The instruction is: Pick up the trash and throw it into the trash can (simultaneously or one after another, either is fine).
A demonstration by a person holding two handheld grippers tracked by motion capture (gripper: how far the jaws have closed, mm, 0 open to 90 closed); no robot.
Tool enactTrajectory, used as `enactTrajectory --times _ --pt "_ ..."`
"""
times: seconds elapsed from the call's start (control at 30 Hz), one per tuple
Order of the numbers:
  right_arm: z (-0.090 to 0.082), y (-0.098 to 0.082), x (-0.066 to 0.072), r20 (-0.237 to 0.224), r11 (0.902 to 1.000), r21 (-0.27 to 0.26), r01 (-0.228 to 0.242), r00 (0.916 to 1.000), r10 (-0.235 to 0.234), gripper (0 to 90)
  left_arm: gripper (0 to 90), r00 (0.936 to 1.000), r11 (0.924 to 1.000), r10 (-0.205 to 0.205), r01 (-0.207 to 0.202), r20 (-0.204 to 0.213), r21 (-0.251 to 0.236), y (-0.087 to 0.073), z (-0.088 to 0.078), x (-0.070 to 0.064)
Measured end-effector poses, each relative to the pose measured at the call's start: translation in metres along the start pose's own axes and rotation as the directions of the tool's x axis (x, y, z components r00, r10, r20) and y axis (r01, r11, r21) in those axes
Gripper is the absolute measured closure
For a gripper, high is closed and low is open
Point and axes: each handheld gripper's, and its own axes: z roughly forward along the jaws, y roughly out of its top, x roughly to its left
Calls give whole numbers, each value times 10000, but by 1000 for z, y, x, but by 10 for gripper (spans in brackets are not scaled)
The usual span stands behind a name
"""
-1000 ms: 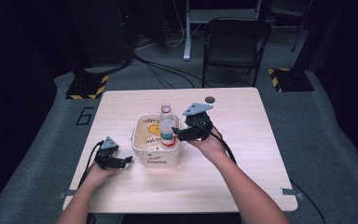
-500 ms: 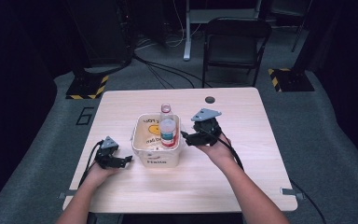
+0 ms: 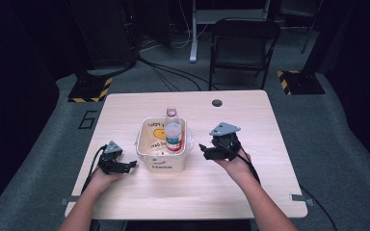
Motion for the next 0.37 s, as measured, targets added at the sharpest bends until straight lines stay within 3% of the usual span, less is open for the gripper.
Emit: enactTrajectory --times 0.37 --pt "-1 -39 -10 334 9964 506 -686 9972 670 198 119 9999 9999 130 -130 -26 2 1 1 1"
